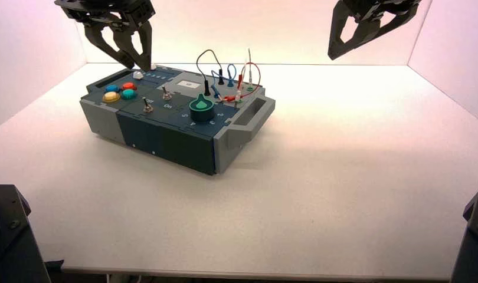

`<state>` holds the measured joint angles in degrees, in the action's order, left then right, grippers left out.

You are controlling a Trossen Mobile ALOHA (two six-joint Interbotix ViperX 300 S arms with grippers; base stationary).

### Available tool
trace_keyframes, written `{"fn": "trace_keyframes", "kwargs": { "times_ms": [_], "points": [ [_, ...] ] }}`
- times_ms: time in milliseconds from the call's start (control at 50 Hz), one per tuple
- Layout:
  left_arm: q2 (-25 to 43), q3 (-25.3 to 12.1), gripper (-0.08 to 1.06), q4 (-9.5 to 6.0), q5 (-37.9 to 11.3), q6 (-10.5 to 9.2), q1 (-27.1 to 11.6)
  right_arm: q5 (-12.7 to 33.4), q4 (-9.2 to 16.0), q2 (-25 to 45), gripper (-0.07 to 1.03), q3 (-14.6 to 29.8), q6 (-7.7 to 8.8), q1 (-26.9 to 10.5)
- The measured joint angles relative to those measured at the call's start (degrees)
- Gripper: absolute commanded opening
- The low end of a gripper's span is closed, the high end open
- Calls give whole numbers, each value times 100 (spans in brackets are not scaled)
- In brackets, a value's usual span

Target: Move the bottom slider to position 4.

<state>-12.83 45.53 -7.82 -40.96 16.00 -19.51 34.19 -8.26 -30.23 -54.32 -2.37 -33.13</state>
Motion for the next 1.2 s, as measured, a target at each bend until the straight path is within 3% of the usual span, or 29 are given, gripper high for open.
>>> {"fn": "trace_keyframes", "kwargs": {
  "times_ms": [400, 560, 700, 920, 1080, 1200],
  "points": [
    [-9, 0, 53, 9, -26, 0, 0, 18, 9, 0, 70, 0, 0, 0],
    [-26, 0, 47, 53, 53, 0, 18, 18, 9, 0, 70, 0, 0, 0],
    [53, -62, 41, 62, 141, 0, 308, 18, 0, -9, 70, 9, 0, 0],
    [624, -624, 15, 88, 149, 44, 940, 18, 9, -18, 70, 9, 0, 0],
    [1222, -1230, -4, 97, 114, 308, 1143, 9, 9, -79, 70, -9, 0, 0],
    [1731, -1758, -3, 97, 35, 562, 1213, 0, 9, -79, 70, -18, 0, 0]
  ]
}}
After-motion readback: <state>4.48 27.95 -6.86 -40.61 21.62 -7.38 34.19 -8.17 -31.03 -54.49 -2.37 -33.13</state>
